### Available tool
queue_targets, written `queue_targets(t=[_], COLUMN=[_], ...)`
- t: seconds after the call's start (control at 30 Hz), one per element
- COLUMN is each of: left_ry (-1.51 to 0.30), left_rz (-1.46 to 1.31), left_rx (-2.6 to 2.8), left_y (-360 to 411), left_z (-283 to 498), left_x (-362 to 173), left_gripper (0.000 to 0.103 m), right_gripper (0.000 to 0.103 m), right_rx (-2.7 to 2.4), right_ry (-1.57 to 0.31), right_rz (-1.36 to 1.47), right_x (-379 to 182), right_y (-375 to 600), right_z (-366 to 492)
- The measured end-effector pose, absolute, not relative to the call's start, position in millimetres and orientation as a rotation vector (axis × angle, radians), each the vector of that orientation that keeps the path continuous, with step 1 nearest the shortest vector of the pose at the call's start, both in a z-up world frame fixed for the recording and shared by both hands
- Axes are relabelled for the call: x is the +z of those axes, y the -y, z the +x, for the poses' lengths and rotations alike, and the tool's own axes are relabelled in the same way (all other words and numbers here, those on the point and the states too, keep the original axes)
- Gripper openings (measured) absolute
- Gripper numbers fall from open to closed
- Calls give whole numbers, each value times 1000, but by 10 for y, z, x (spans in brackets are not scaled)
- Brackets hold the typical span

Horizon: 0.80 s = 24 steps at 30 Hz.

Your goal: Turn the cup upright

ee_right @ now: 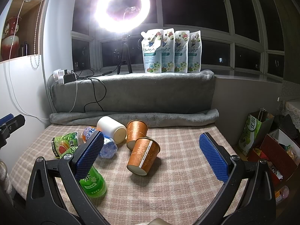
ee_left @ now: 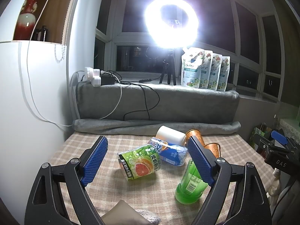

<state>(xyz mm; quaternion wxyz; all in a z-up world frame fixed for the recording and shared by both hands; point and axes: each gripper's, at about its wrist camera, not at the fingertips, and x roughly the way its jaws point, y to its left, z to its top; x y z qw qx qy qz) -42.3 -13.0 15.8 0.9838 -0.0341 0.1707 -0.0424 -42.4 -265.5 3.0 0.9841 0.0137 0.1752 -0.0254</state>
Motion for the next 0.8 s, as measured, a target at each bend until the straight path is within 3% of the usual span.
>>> queue_targets(t=[0.8], left_ry=[-329], left_rz=[-61], left_rx=[-88], left_y=[93], left_z=[-411], left_x=[210], left_gripper=[87], right_gripper=[103], right_rx=[-45], right_ry=[-360], right_rz=[25], right_x=[1], right_y=[2646], right_z=[-386])
